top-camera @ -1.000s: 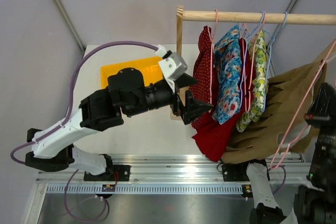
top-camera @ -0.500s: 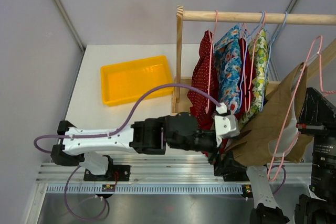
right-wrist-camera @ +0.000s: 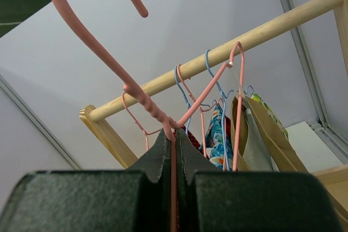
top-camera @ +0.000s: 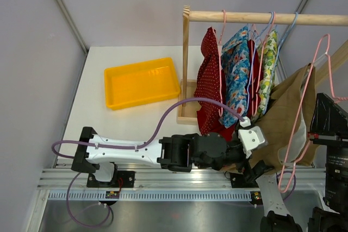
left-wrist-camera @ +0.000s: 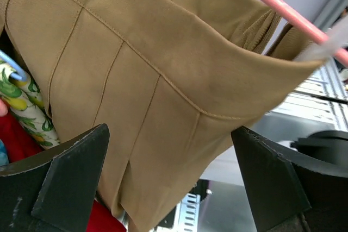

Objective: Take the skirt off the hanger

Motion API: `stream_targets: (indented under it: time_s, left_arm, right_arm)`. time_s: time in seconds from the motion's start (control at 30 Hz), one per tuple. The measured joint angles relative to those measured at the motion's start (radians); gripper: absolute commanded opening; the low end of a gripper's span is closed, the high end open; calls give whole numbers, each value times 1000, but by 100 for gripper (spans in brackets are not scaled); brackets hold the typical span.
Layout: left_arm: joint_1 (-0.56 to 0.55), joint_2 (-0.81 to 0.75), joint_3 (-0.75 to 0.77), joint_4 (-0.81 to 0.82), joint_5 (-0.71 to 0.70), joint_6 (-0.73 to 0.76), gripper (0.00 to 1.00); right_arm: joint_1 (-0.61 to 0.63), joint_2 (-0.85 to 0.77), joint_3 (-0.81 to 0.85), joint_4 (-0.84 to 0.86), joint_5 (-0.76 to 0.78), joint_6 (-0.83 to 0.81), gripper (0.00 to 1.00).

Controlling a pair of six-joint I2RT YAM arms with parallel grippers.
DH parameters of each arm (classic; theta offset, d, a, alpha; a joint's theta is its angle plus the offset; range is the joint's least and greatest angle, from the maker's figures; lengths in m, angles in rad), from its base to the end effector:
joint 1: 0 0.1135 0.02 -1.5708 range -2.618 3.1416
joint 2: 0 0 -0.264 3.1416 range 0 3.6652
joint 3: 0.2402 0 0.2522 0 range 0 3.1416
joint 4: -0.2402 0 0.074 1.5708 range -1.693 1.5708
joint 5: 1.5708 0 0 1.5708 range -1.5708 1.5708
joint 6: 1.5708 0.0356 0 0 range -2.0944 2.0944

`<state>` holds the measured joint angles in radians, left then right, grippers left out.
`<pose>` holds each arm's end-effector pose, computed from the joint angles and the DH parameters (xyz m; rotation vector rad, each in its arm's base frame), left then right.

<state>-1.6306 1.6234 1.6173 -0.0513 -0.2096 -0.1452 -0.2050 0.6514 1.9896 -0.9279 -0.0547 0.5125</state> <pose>-0.0158 -0.3876 0.4294 1.0594 1.4119 -1.1700 -0.0891 0.0205 0.5695 0.3636 1.1082 0.3037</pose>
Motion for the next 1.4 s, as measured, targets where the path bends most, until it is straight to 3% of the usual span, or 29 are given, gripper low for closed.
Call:
stream_targets:
  time_s: [0.07, 0.13, 0.17, 0.23, 0.27, 0.3, 0.33, 0.57, 0.87, 1.4]
  left_arm:
    - [0, 24, 18, 9, -14, 10, 96]
    - [0, 46, 37, 26, -16, 17, 72]
    - [0, 55, 43, 35, -15, 19, 52]
    - [0, 61, 50, 47, -10, 17, 35]
    - [0, 62, 51, 50, -3, 17, 16]
    - [-2, 62, 53, 55, 3, 13, 5]
    - [-2, 61, 54, 56, 10, 15, 0]
    - [-11, 41, 54, 9, 42, 15, 0]
    - [-145, -5, 134, -174, -22, 110, 0]
    - [-200, 34, 300, -344, -112, 234, 0]
  right_arm:
    - [5, 0, 2, 0, 0, 0, 0]
    - [11, 0, 2, 0, 0, 0, 0]
    - [13, 0, 2, 0, 0, 0, 0]
    - [16, 0, -1, 0, 1, 0, 0]
    - [17, 0, -3, 0, 2, -1, 0]
    - [18, 0, -10, 2, 3, -1, 0]
    - [20, -1, -21, 3, 6, -1, 0]
    - [24, -14, -148, 28, 19, -16, 0]
    - [24, -140, -412, 186, 57, -38, 0]
    - [34, -151, -471, 280, 190, -56, 0]
